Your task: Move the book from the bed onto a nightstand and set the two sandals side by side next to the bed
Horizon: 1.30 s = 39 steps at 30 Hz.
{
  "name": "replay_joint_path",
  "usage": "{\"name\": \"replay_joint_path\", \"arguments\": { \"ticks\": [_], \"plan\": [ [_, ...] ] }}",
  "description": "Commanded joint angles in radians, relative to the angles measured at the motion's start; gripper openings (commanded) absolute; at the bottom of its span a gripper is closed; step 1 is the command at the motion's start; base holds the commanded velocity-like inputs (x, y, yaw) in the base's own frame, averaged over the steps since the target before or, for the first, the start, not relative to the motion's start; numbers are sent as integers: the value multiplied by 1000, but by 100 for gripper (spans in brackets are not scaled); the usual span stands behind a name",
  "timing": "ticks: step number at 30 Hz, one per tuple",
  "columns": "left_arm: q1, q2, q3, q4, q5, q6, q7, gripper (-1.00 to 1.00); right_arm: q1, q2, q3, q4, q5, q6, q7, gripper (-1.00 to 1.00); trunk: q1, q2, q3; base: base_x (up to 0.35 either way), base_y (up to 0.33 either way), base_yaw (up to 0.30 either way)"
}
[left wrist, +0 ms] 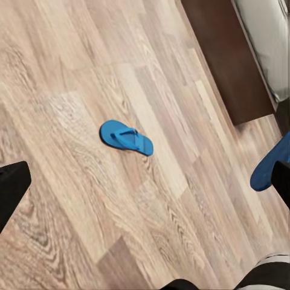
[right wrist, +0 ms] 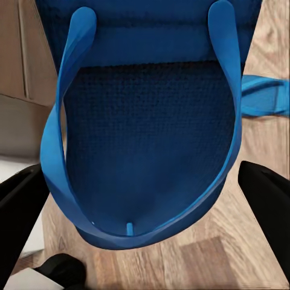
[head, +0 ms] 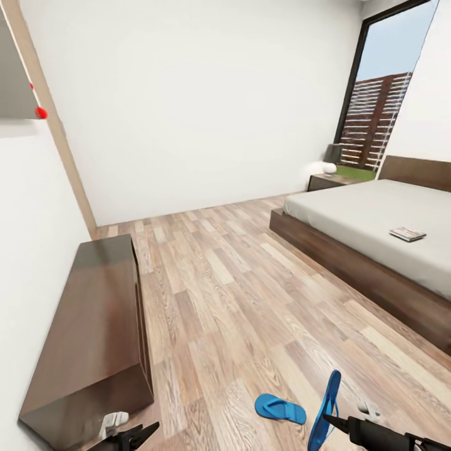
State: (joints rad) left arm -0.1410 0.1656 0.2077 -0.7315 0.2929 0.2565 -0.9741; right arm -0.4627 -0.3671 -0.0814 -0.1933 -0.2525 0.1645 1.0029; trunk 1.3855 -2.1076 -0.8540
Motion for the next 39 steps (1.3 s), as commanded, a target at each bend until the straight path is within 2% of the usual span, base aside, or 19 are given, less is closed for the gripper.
{"name": "replay_joint_path", "arguments": {
  "ticks": [1, 39],
  "plan": [
    [0, 0, 1, 0, 6, 10, -3, 100, -1, 0, -9, 0, 1, 10, 3, -100, 0, 0, -1, 0, 0, -282],
    [0, 1, 1, 0, 6, 10, -3, 100, -1, 0, -9, 0, 1, 10, 3, -100, 0, 0, -1, 0, 0, -268]
  ]
}}
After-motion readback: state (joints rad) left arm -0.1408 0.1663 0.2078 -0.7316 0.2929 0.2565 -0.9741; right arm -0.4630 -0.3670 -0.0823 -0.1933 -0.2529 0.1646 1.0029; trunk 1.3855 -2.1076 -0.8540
